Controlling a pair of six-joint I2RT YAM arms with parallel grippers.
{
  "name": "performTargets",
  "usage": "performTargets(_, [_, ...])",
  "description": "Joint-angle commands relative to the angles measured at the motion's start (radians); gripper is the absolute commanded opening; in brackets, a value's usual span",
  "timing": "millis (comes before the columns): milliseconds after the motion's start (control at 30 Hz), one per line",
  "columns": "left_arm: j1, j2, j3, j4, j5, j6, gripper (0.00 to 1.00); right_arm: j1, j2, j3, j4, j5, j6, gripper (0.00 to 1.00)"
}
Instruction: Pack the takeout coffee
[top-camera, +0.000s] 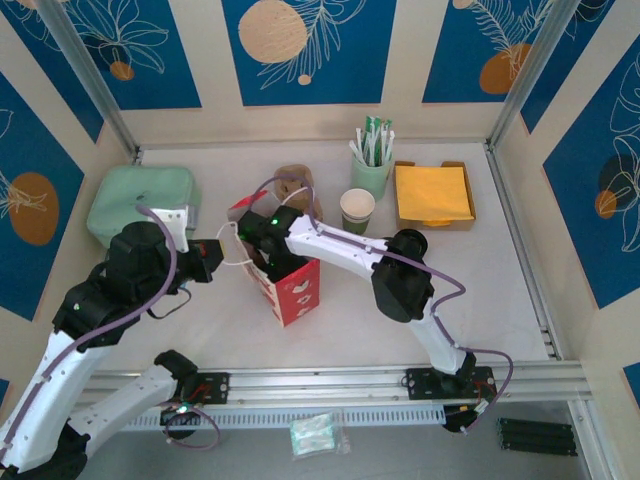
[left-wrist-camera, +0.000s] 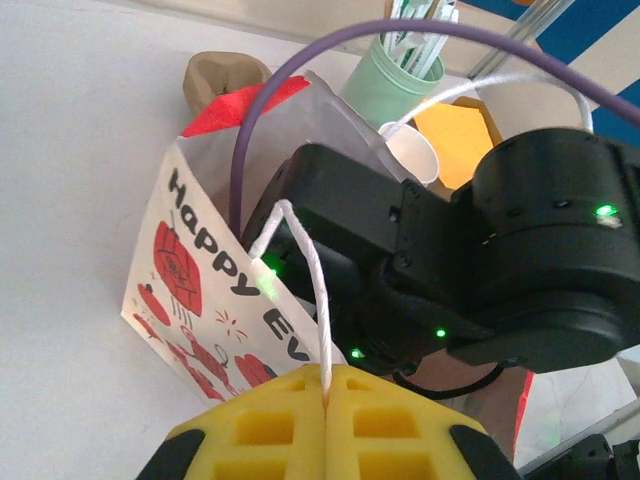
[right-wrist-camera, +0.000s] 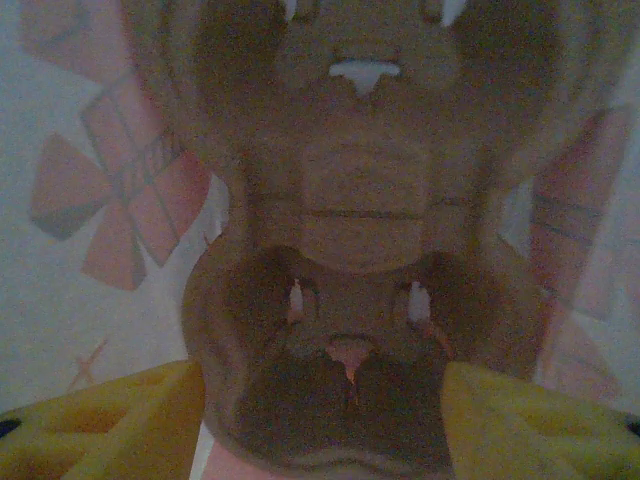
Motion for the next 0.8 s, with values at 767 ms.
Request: performTargets(767, [0.009, -0.008, -0.035, 0.008, -0.031, -0.003, 0.00, 0.046, -0.169, 0.388, -0.261, 0.109, -0.041, 0.68])
